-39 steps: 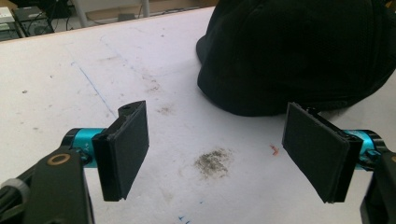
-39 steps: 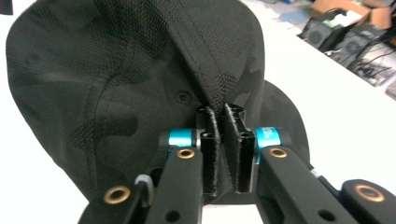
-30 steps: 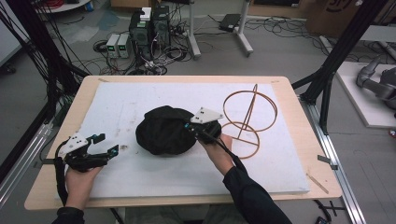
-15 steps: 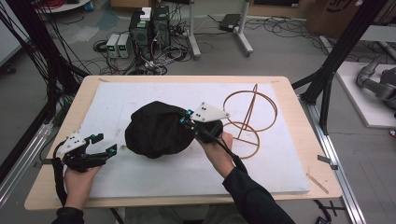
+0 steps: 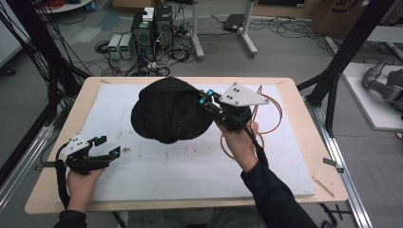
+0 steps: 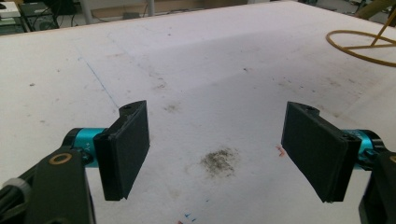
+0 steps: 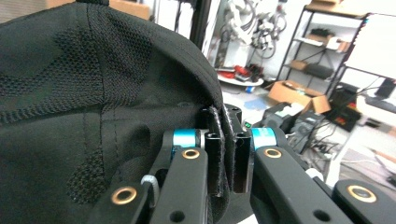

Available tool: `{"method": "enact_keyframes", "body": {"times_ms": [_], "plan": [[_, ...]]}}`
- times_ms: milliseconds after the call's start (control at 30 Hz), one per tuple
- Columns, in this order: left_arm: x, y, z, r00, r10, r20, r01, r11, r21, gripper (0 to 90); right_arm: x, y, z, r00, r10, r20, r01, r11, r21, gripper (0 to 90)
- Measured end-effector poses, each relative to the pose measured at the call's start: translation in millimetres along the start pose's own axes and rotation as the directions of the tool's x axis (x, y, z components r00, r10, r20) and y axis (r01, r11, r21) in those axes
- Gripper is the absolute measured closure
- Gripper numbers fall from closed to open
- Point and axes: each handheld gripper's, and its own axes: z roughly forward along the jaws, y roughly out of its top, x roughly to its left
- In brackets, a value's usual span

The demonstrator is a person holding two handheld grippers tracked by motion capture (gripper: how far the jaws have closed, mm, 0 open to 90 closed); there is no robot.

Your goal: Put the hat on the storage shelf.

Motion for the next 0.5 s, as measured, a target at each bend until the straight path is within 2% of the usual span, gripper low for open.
{"method": "enact_keyframes", "body": {"times_ms": [100, 233, 300, 500], "plan": [[-0.4, 0.4, 1.4, 1.0, 0.0, 0.001, 0.0, 1.0, -0.001, 23.6, -13.7, 12.1, -12.6, 0.9995, 0.004, 0.031, -0.003, 1.0, -0.029, 89.0], [-0.8, 0.7, 2.7, 1.0, 0.007, 0.002, -0.007, 1.0, 0.001, 23.6, -23.3, 20.4, -20.8, 0.9984, -0.002, 0.056, 0.004, 0.999, -0.043, 89.0], [-0.7, 1.0, 2.9, 0.9999, 0.013, 0.002, -0.013, 0.9999, 0.004, 23.6, -33.5, 27.7, -30.8, 0.9957, -0.01, 0.092, 0.015, 0.998, -0.058, 88.9], [-0.9, 0.7, 3.7, 1.0, 0.009, 0.003, -0.009, 1.0, 0.004, 23.6, -49.0, 32.2, -47.4, 0.9902, -0.003, 0.139, 0.013, 0.997, -0.073, 89.0]]}}
